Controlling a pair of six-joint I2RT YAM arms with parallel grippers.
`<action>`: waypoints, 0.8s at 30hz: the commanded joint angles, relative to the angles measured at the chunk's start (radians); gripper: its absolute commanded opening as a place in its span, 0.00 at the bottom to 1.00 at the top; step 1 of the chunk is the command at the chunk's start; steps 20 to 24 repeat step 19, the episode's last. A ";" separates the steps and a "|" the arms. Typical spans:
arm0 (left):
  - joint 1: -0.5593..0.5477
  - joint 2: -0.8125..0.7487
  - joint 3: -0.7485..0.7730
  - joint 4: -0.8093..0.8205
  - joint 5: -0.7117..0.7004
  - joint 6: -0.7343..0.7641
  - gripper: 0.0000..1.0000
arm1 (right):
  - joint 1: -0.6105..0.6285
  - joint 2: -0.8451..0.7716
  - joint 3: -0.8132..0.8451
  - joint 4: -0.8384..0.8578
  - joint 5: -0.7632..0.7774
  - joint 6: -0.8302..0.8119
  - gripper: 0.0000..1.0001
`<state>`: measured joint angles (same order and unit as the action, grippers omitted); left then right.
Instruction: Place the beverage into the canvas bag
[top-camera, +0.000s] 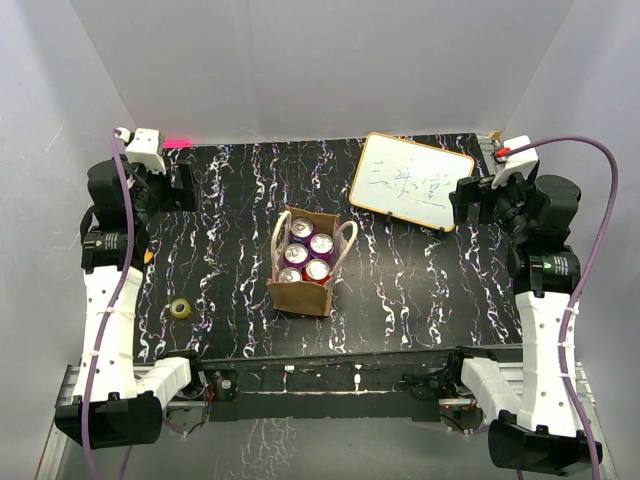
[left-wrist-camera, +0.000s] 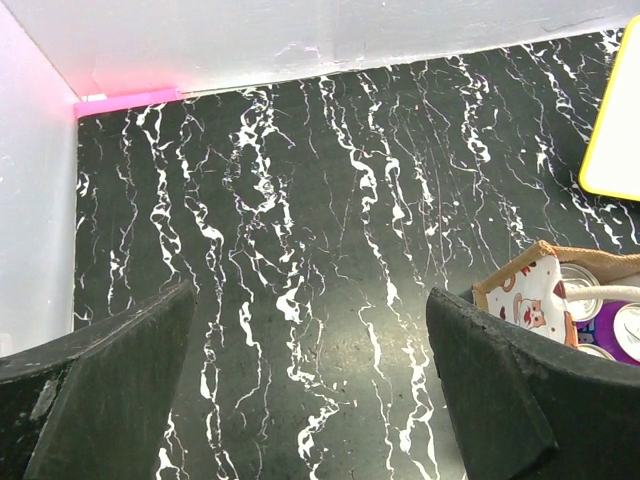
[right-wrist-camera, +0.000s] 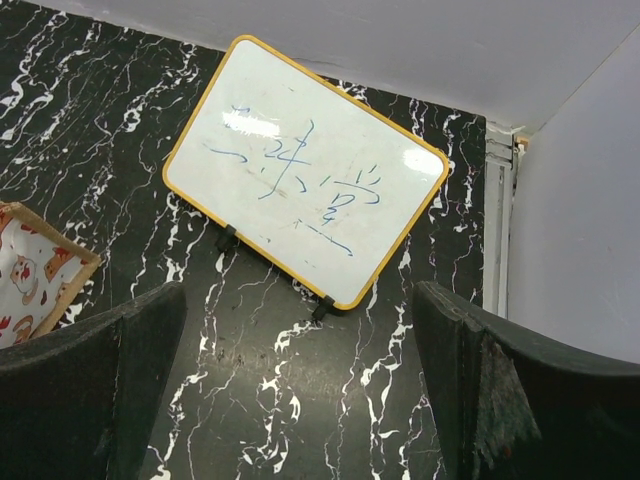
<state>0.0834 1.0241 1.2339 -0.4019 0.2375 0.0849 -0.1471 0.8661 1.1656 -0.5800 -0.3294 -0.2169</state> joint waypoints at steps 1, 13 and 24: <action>0.007 -0.035 0.011 0.003 -0.041 -0.005 0.97 | -0.009 -0.011 -0.003 0.030 -0.019 -0.010 0.99; 0.008 -0.032 0.010 0.001 -0.050 -0.002 0.97 | -0.016 -0.009 -0.007 0.032 -0.024 -0.005 0.99; 0.008 -0.030 0.006 0.000 -0.047 0.001 0.97 | -0.017 -0.003 -0.010 0.033 -0.026 -0.006 0.99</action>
